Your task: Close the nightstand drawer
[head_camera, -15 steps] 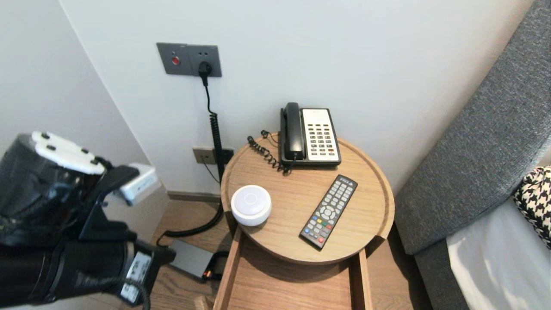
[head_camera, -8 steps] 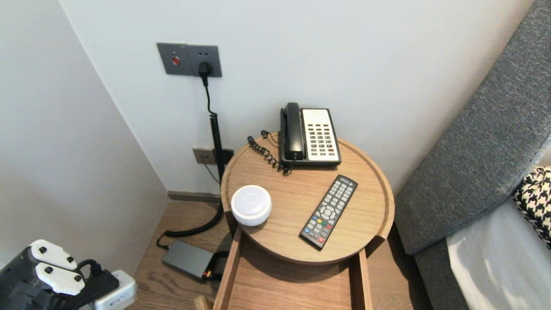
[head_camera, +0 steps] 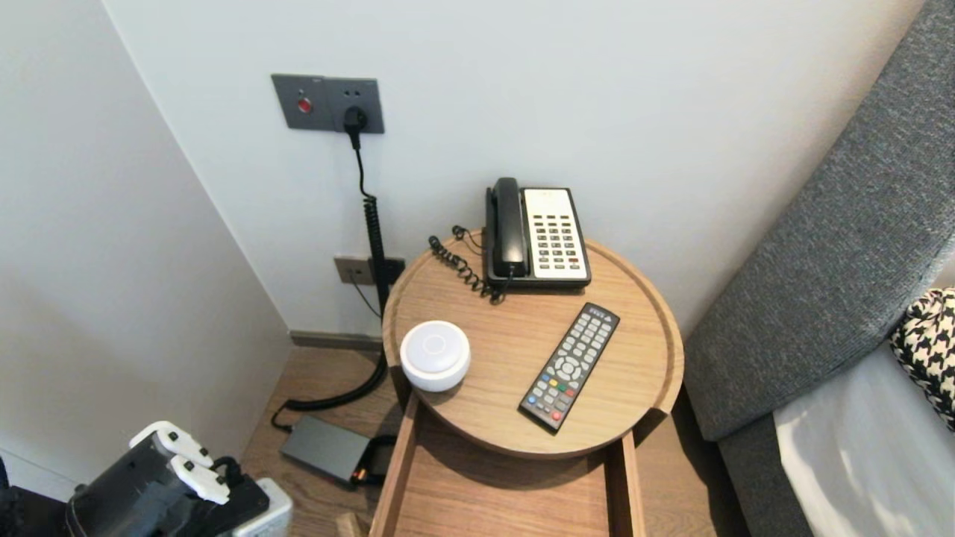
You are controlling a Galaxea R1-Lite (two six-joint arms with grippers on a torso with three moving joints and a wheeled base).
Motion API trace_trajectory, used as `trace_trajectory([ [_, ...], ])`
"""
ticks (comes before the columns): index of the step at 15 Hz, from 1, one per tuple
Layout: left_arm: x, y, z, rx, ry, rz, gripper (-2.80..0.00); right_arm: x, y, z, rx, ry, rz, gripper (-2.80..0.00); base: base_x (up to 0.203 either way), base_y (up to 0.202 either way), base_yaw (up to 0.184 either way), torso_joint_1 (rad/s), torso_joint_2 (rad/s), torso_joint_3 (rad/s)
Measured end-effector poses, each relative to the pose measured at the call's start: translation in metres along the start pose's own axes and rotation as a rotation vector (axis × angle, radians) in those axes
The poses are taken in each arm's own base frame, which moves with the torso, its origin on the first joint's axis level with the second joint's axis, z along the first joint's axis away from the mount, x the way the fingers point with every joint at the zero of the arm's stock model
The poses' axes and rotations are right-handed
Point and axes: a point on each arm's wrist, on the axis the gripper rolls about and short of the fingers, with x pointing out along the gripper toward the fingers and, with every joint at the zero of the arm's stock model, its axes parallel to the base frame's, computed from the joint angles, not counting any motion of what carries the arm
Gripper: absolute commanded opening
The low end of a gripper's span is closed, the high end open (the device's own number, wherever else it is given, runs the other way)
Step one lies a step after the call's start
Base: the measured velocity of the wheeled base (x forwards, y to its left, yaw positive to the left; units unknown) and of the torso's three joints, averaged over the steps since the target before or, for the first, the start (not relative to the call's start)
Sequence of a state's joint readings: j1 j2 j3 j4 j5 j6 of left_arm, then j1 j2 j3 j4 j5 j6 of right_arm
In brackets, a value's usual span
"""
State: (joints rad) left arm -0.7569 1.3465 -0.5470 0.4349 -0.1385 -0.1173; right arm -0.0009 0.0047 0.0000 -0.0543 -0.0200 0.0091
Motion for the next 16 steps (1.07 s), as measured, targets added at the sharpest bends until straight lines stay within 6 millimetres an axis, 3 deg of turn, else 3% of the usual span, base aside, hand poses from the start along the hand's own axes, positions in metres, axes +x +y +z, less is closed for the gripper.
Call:
trace_trajectory([
  [7, 0.013, -0.015, 0.022, 0.085, -0.064, -0.026, -2.8, 0.0, 0.0, 0.0, 0.0, 0.0, 0.0, -2.8, 0.0, 0.0, 0.0, 0.0, 0.0, 0.0],
  [12, 0.012, -0.019, 0.032, 0.06, -0.085, -0.037, -2.8, 0.0, 0.0, 0.0, 0.0, 0.0, 0.0, -2.8, 0.0, 0.0, 0.0, 0.0, 0.0, 0.0],
  [16, 0.009, -0.022, 0.048, 0.001, -0.197, -0.054, -2.8, 0.0, 0.0, 0.0, 0.0, 0.0, 0.001, -2.8, 0.0, 0.0, 0.0, 0.0, 0.0, 0.0],
])
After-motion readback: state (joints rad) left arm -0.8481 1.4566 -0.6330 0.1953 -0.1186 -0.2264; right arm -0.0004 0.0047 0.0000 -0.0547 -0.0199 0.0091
